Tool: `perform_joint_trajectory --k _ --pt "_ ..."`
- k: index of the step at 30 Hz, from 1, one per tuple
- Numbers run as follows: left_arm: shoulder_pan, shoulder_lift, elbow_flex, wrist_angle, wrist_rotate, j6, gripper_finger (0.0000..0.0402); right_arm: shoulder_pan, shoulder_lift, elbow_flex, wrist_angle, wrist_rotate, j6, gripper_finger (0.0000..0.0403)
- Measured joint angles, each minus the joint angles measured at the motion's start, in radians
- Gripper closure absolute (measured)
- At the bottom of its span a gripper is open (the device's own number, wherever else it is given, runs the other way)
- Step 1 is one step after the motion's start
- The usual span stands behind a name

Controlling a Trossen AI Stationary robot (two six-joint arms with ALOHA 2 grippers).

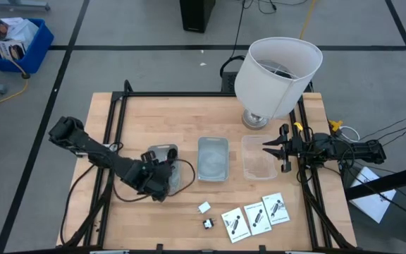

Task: Pick and place items into bin
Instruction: Put the black charger adapter into the right gray bin

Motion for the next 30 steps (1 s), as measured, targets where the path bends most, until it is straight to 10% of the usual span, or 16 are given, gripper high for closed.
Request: perform_joint_trajectory --k 11,23,30 --pt "-0.101 0.02 0.027 0.581 -0.039 0.321 0.039 0.0 0.0 0.0 0.0 0.0 -0.003 0.0324" --pt "-0.176 0.012 0.007 0.535 -0.183 0.501 0.0396 0.0 0.0 0.0 0.001 0.0 -0.003 0.0324" --pt "-0.191 -0.197 -0.222 0.73 -0.315 0.584 0.0399 0.0 0.0 0.0 0.031 0.0 -0.013 0.0323"
